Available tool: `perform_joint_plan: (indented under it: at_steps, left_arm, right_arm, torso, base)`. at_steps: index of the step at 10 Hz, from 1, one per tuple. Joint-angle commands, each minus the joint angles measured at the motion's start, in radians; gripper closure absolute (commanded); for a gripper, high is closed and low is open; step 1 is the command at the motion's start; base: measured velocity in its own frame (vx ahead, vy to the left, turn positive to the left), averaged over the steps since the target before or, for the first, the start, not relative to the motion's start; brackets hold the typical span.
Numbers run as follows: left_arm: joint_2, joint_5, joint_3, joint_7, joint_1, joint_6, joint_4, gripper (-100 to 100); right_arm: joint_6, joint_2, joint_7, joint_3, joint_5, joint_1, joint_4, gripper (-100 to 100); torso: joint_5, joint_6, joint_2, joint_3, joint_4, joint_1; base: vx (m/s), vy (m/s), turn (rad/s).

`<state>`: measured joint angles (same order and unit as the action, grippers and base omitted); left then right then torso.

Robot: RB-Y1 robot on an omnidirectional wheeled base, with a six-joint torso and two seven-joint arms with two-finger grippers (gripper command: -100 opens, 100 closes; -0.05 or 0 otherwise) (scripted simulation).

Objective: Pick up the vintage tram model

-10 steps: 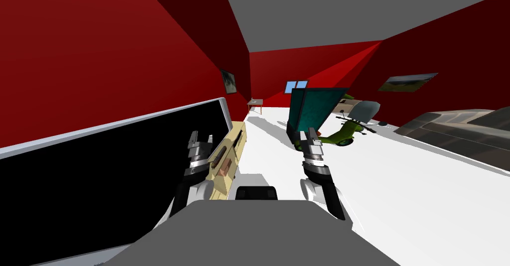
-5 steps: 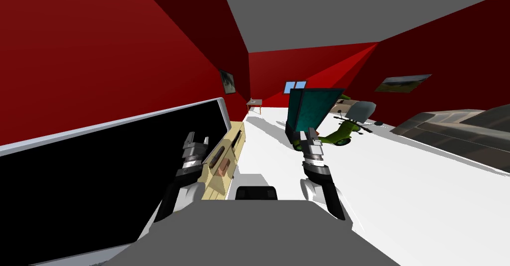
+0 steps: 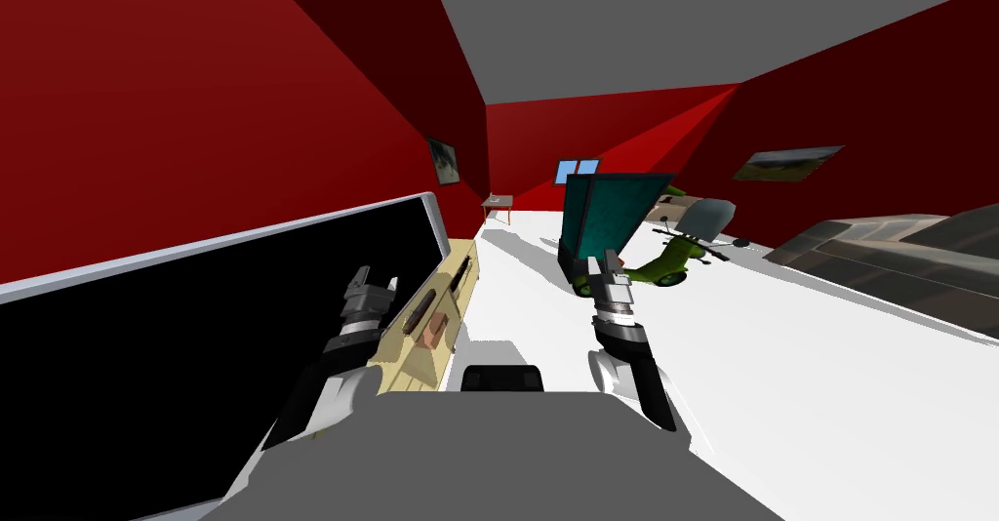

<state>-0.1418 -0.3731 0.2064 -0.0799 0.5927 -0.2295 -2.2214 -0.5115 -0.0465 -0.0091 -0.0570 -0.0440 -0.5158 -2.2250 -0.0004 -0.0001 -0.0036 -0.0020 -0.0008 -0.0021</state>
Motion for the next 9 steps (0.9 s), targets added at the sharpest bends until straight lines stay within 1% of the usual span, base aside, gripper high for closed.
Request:
perform_joint_plan:
  at_steps: [1, 2, 3, 4, 5, 6, 7, 8, 9]
  left_arm:
    - [-0.01, -0.029, 0.017, -0.002, 0.01, 0.018, 0.009, -100]
    - [-0.017, -0.067, 0.043, 0.0, 0.023, 0.055, 0.02, -100]
    - [-0.025, -0.096, 0.07, 0.003, 0.038, 0.079, 0.032, -100]
    - [-0.025, -0.107, 0.07, 0.003, 0.038, 0.095, 0.032, -100]
    - [-0.031, -0.144, 0.095, 0.005, 0.054, 0.121, 0.047, -100]
    - [-0.031, -0.148, 0.095, 0.005, 0.054, 0.138, 0.047, -100]
    - [-0.037, -0.189, 0.12, 0.008, 0.072, 0.174, 0.064, -100]
    - [-0.037, -0.189, 0.12, 0.008, 0.072, 0.183, 0.064, -100]
    - [-0.043, -0.23, 0.145, 0.01, 0.091, 0.222, 0.083, -100]
  right_arm:
    - [0.0, 0.0, 0.0, 0.0, 0.0, 0.0, 0.0, 0]
    - [0.0, 0.0, 0.0, 0.0, 0.0, 0.0, 0.0, 0]
    - [0.0, 0.0, 0.0, 0.0, 0.0, 0.0, 0.0, 0]
    - [0.0, 0.0, 0.0, 0.0, 0.0, 0.0, 0.0, 0]
    - [0.0, 0.0, 0.0, 0.0, 0.0, 0.0, 0.0, 0]
    - [0.0, 0.0, 0.0, 0.0, 0.0, 0.0, 0.0, 0]
    - [0.0, 0.0, 0.0, 0.0, 0.0, 0.0, 0.0, 0]
    - [0.0, 0.0, 0.0, 0.0, 0.0, 0.0, 0.0, 0]
    - [0.0, 0.0, 0.0, 0.0, 0.0, 0.0, 0.0, 0]
  torso:
    - [0.0, 0.0, 0.0, 0.0, 0.0, 0.0]
    - [0.0, 0.0, 0.0, 0.0, 0.0, 0.001]
    - [0.0, 0.0, 0.0, 0.0, 0.0, 0.001]
    - [0.0, 0.0, -0.002, -0.001, -0.001, 0.0]
    - [0.0, 0.0, -0.002, -0.001, -0.001, 0.001]
    - [0.0, 0.0, -0.002, -0.001, 0.0, 0.0]
    - [0.0, 0.0, -0.001, -0.001, 0.0, 0.001]
    - [0.0, 0.0, -0.002, -0.001, 0.0, 0.001]
    - [0.0, 0.0, -0.001, -0.001, 0.0, 0.001]
  base:
    - [0.06, -0.023, 0.006]
    - [0.059, -0.016, 0.002]
    - [0.103, -0.033, 0.005]
    - [0.081, -0.028, 0.006]
    - [0.079, -0.031, 0.008]
    - [0.062, -0.023, 0.008]
    - [0.086, -0.021, 0.007]
    - [0.072, -0.019, 0.01]
    - [0.085, -0.031, 0.007]
